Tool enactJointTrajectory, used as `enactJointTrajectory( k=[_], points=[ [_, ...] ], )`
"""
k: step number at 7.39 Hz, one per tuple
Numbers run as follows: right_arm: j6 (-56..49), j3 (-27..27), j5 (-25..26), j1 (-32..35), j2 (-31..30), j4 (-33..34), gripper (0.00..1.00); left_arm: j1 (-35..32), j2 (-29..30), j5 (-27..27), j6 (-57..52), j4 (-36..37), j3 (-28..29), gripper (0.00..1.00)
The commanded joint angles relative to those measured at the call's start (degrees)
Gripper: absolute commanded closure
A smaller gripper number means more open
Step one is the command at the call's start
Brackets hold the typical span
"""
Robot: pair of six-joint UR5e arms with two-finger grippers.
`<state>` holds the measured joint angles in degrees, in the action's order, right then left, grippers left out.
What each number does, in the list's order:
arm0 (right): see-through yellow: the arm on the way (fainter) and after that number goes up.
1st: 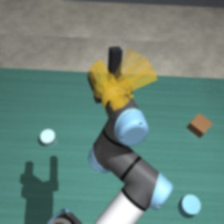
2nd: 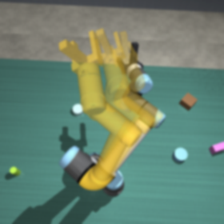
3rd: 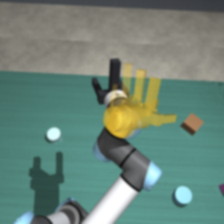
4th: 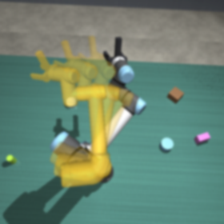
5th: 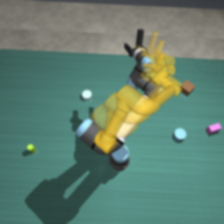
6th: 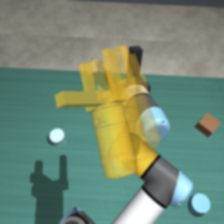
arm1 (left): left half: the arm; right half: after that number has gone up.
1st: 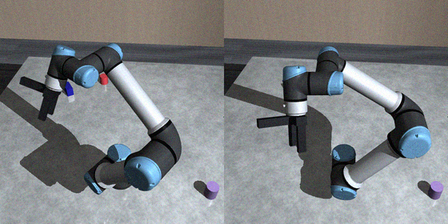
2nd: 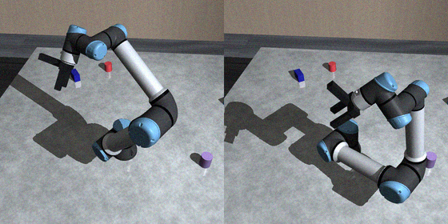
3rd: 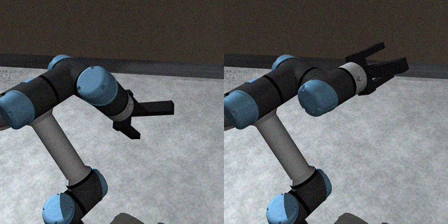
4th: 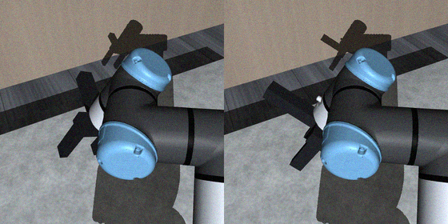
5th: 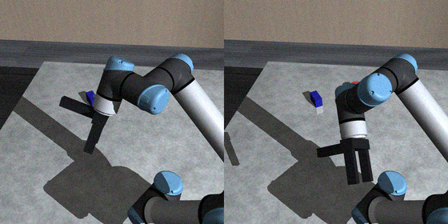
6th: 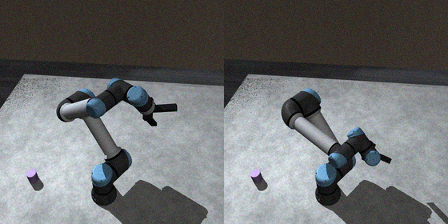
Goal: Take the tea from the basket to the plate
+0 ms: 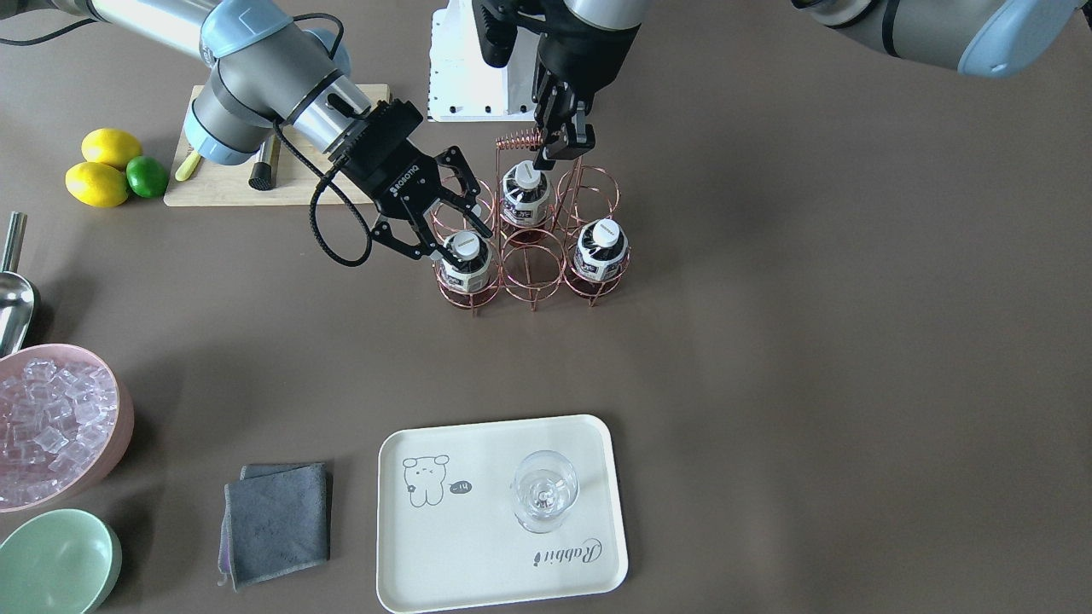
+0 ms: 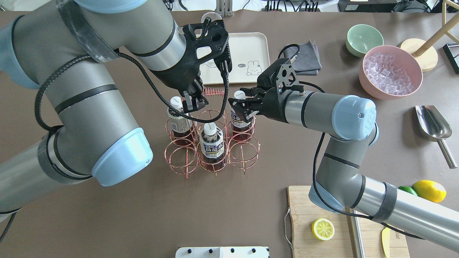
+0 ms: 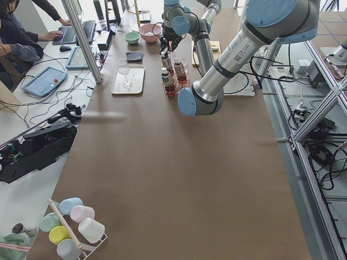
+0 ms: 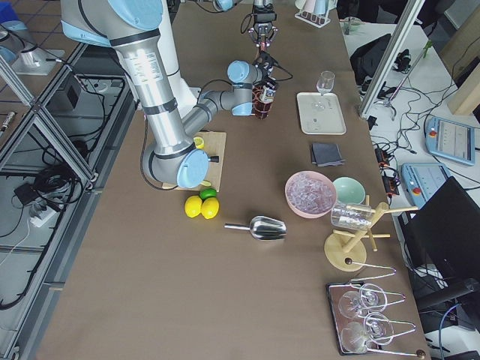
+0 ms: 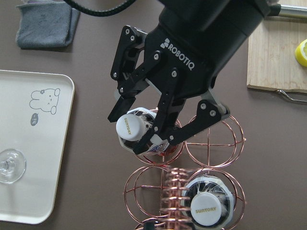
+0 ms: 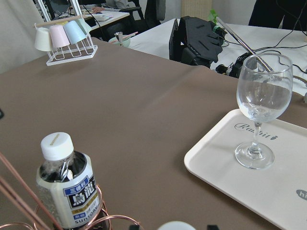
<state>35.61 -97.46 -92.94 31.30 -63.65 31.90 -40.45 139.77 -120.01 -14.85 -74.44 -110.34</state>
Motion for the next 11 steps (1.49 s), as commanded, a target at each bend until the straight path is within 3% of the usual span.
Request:
enactJointTrajectory(
  k=[1, 3, 4, 6, 7, 9, 11],
  points=[
    [-2.5, 0.9, 0.0, 0.5, 0.4, -0.1, 1.0, -0.1, 0.1, -0.1, 0.0, 0.0, -0.1, 1.0],
    [-0.9, 0.2, -0.9, 1.7, 1.2, 0.5, 1.0, 0.0, 0.1, -0.1, 0.4, 0.0, -0.2, 1.0],
    [0.8, -2.0, -3.8, 3.2, 1.5, 3.7, 1.0, 0.0, 0.1, -0.1, 0.5, 0.0, -0.3, 1.0],
    [1.7, -8.4, -9.6, 8.1, 6.9, 18.0, 1.0, 0.0, 0.1, -0.2, 0.8, 0.0, -0.4, 1.0],
    [3.1, -8.7, -12.4, 11.2, 9.9, 21.8, 1.0, 0.0, 0.1, -0.2, 0.8, 0.0, -0.5, 1.0],
    [3.9, -8.7, -17.8, 16.4, 12.7, 25.0, 1.0, -0.1, 0.1, -0.2, 0.8, 0.0, -0.6, 1.0],
    [3.6, -6.7, -17.9, 18.4, 12.4, 24.6, 1.0, -0.1, 0.1, -0.1, 0.8, 0.2, -1.5, 1.0]
  ],
)
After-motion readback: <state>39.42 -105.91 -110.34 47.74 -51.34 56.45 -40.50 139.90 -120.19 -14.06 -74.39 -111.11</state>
